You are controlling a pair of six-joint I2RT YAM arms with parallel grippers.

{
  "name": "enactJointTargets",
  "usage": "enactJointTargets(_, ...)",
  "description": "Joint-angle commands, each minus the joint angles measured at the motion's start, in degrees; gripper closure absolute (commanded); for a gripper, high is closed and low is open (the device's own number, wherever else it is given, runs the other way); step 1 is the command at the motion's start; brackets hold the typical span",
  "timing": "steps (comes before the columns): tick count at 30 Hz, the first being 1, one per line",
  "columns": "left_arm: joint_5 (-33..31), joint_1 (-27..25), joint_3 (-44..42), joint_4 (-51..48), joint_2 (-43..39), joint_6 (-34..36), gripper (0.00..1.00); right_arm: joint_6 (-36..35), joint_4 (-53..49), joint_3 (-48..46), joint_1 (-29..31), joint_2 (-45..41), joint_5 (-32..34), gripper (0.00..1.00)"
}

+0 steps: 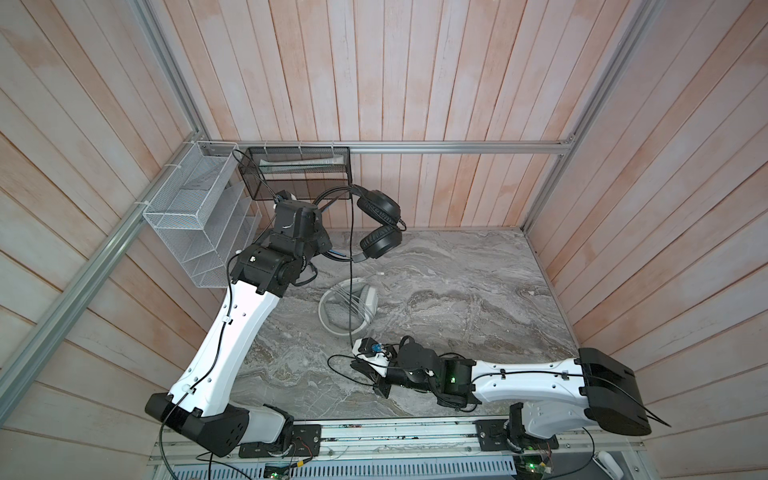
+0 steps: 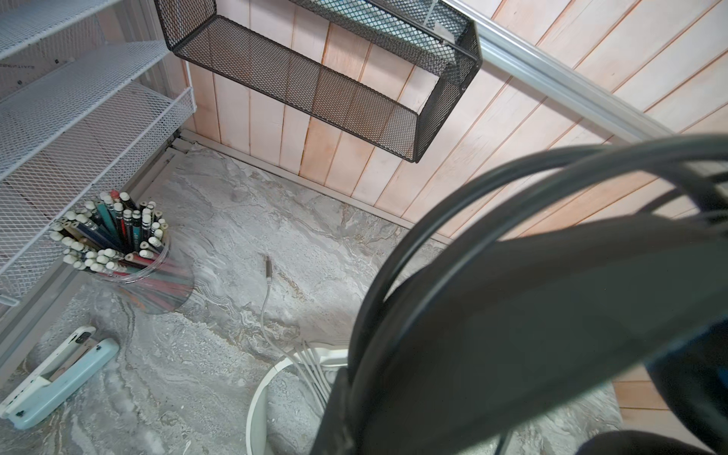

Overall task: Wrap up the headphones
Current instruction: 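Bring the cable in the right gripper up around the headset in the left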

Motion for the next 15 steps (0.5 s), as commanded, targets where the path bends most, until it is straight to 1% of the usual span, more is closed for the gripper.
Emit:
enactJointTargets(1, 1.2, 0.19, -1.62, 5.86, -2.26, -1.21, 1.0, -1.5, -1.64, 1.74, 0.31, -0.95, -0.52, 1.0)
enactJointTargets(7, 1.11, 0.22, -13.71, 9.86, -4.24, -2.16, 1.0, -7.33, -14.22, 9.64, 1.56, -2.25, 4.94, 1.0)
enactJointTargets(12, 0.44, -0.33, -23.1, 12.95, -5.49, -1.59, 1.0, -10.97, -20.33, 13.49, 1.61, -5.87, 6.83, 1.0)
enactJointTargets(15, -1.87, -1.87, -27.26, 13.94, -6.38, -0.02, 1.0, -13.7, -24.63, 16.22, 1.59, -7.46, 10.54, 1.0)
